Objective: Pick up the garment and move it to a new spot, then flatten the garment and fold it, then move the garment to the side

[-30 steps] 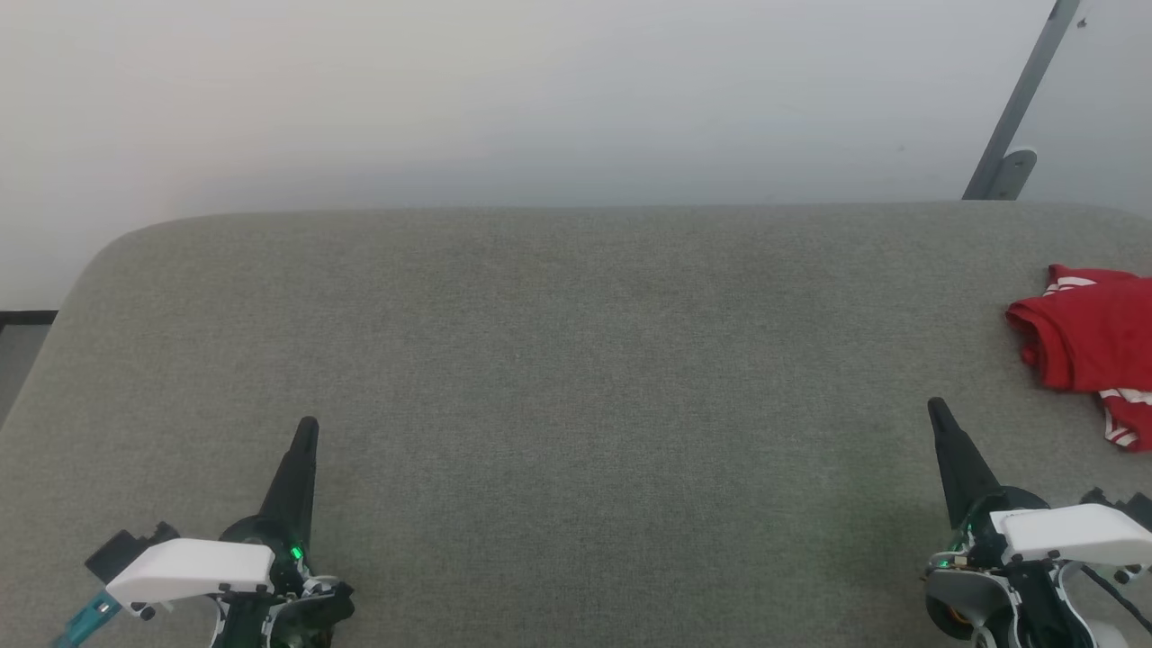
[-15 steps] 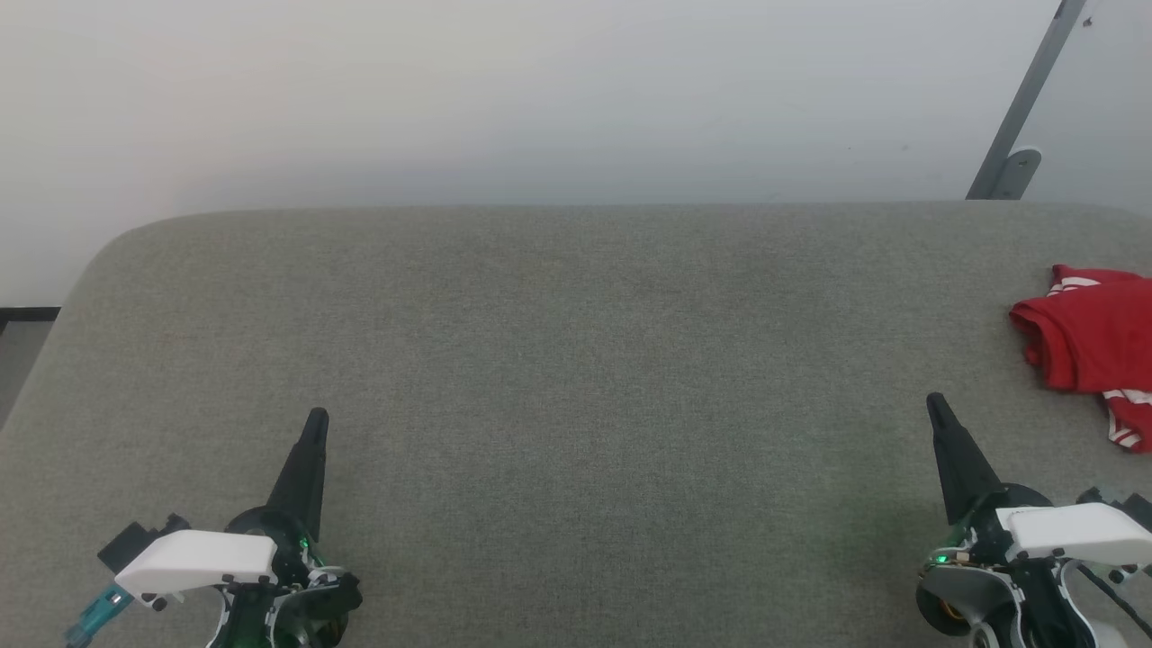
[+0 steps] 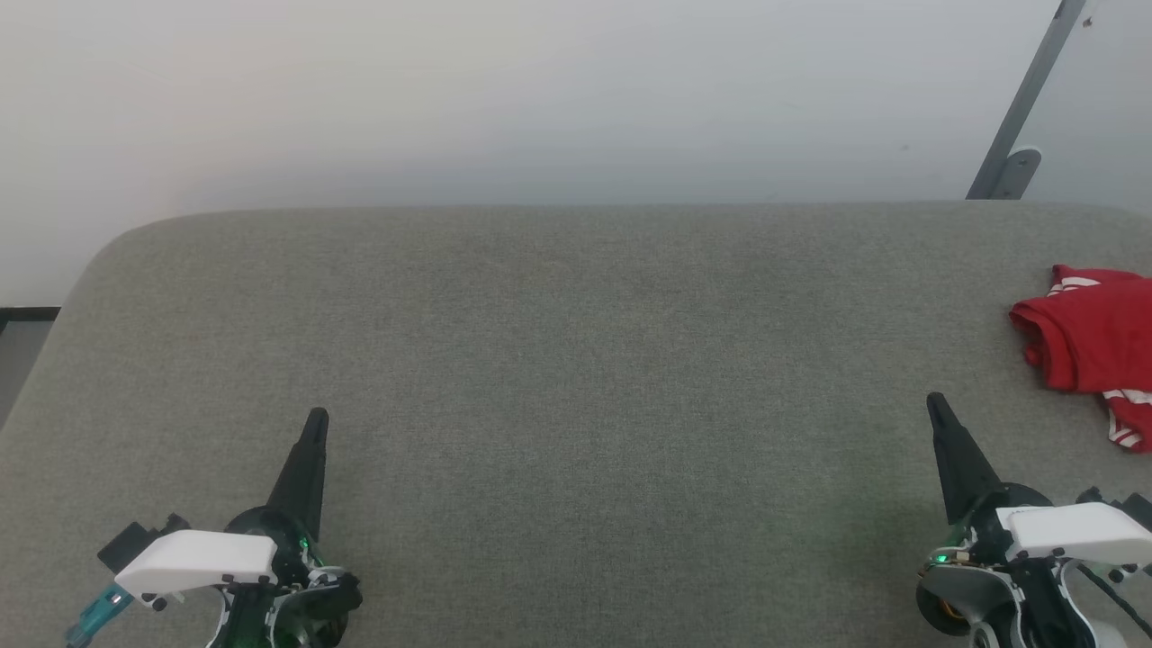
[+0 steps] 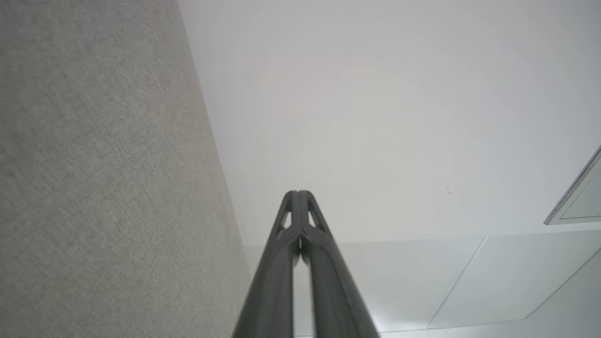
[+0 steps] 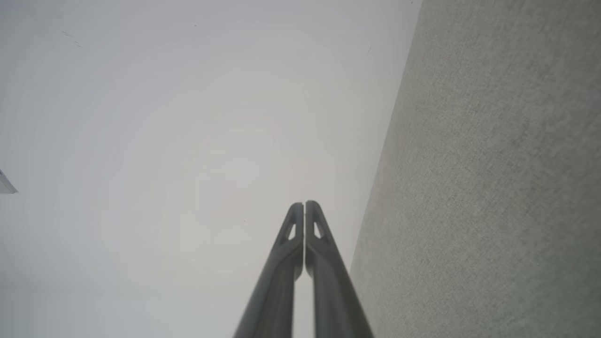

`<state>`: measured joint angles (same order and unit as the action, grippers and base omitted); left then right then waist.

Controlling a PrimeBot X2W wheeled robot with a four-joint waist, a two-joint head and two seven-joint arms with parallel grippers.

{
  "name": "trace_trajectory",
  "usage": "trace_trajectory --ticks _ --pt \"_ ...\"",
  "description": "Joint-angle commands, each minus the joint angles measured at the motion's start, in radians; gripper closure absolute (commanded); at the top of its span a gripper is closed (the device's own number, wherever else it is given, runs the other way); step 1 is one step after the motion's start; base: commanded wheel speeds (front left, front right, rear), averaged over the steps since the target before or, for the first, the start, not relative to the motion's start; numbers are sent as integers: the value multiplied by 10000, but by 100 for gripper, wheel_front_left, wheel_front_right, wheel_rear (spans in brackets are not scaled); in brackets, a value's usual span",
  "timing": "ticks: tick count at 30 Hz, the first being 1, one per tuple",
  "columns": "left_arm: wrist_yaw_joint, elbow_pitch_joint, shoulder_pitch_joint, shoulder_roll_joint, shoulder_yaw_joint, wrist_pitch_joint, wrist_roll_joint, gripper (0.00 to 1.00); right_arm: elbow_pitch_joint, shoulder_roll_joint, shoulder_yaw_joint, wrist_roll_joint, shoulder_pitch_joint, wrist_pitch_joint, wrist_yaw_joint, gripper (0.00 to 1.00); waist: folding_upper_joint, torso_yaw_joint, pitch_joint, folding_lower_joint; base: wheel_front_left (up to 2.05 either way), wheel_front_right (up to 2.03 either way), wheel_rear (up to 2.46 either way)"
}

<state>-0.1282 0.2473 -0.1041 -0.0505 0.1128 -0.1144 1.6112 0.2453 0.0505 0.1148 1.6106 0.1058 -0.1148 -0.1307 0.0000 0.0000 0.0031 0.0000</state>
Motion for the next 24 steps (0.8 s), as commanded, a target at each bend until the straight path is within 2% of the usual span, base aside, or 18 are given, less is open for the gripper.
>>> trace_trajectory --ticks 1,24 --pt "-46 -5 -124 21 1 -33 29 100 -26 -33 6 40 51 -27 0 100 0 0 0 0 0 0 0" --pt "-46 -5 -124 21 -1 -31 31 100 -27 -33 5 42 50 -25 0 100 0 0 0 0 0 0 0"
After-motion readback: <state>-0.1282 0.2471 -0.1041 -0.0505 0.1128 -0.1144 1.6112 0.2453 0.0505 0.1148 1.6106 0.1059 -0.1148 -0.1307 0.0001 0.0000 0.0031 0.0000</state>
